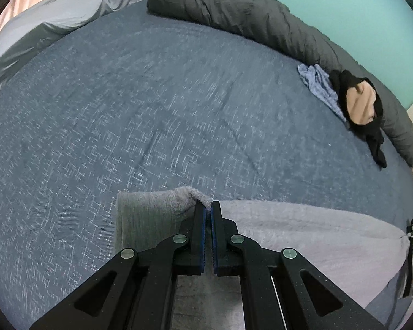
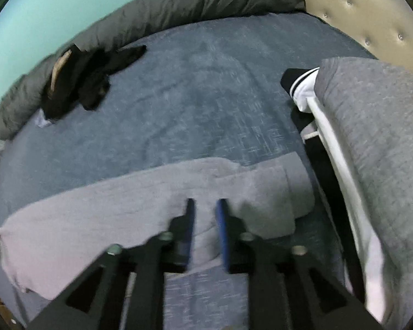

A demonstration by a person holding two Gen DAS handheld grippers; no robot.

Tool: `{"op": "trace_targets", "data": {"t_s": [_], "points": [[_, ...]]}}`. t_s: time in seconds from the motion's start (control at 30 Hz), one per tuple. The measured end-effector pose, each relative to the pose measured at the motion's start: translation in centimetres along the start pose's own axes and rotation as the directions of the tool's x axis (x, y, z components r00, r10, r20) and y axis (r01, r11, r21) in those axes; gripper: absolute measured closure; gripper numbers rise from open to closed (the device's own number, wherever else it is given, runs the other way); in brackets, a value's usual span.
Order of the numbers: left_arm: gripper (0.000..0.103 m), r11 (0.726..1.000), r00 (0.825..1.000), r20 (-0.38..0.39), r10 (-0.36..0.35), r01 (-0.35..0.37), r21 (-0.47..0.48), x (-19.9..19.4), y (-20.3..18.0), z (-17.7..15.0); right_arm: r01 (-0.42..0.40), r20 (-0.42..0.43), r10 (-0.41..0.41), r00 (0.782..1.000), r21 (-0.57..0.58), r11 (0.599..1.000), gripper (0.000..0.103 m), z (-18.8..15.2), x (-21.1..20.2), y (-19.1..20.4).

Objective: Fold clothes
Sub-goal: 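Lift the hem with both grippers and fold it over the sweatshirt body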

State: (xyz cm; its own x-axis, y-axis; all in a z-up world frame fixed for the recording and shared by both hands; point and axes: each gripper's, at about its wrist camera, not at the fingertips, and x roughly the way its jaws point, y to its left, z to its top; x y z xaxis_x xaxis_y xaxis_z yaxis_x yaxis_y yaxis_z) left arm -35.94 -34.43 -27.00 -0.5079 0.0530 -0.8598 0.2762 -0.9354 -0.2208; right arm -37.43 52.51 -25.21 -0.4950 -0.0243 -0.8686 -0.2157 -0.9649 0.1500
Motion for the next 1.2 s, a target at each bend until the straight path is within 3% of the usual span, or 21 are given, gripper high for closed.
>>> {"op": "trace_targets", "data": {"t_s": [0.07,0.27,0.43,0.53,0.63,0.73,0.8,0.9,1.2], "points": [[0.1,1.0,1.0,-0.007,0.005,-0.005,0.003,0.4,0.2,-0.2,-0.006,0.005,0.006,1.0,0.031,0.999,0.052,-0.3,0.6,-1.0],[0.1,1.0,1.0,-0.019,0.019,-0.019,0.012,1.7,0.2,-0.5,-0.041,-0.059,0.048,0.997,0.118,0.992,0.051,-2.3,2.9,-2.5],[0.1,0.999,0.999,-0.024,0.028,-0.028,0.018,2.0,0.1,-0.7,-0.033,-0.032,0.041,0.999,0.212,0.977,0.051,-2.7,3.7,-4.0],[0.1,0.999,0.999,-0.024,0.033,-0.032,0.026,2.1,0.0,-0.7,0.014,0.02,-0.018,1.0,0.158,0.987,0.051,-2.3,3.0,-3.4],[0.1,0.999,0.999,-0.025,0.037,-0.036,0.027,2.3,0.0,-0.6,-0.006,-0.007,0.006,1.0,0.088,0.996,0.051,-1.7,3.7,-2.0],[0.1,0.999,0.999,-0.029,0.042,-0.041,0.027,2.6,0.0,-0.6,0.061,-0.031,-0.062,0.998,-0.043,0.997,0.051,-1.5,4.8,0.4],[0.1,0.999,0.999,-0.032,0.044,-0.043,0.028,2.7,0.0,-0.7,0.112,-0.045,-0.118,0.992,-0.115,0.987,0.073,-1.9,5.5,1.4],[0.1,0.999,0.998,-0.034,0.044,-0.043,0.03,2.7,0.0,-0.7,0.116,-0.029,-0.12,0.992,-0.113,0.987,0.088,-2.3,5.5,1.3],[0.1,0.999,0.999,0.036,0.029,-0.03,0.016,0.2,0.7,0.0,0.111,0.148,-0.093,0.985,-0.116,0.987,0.092,-1.6,-1.0,0.8]]}}
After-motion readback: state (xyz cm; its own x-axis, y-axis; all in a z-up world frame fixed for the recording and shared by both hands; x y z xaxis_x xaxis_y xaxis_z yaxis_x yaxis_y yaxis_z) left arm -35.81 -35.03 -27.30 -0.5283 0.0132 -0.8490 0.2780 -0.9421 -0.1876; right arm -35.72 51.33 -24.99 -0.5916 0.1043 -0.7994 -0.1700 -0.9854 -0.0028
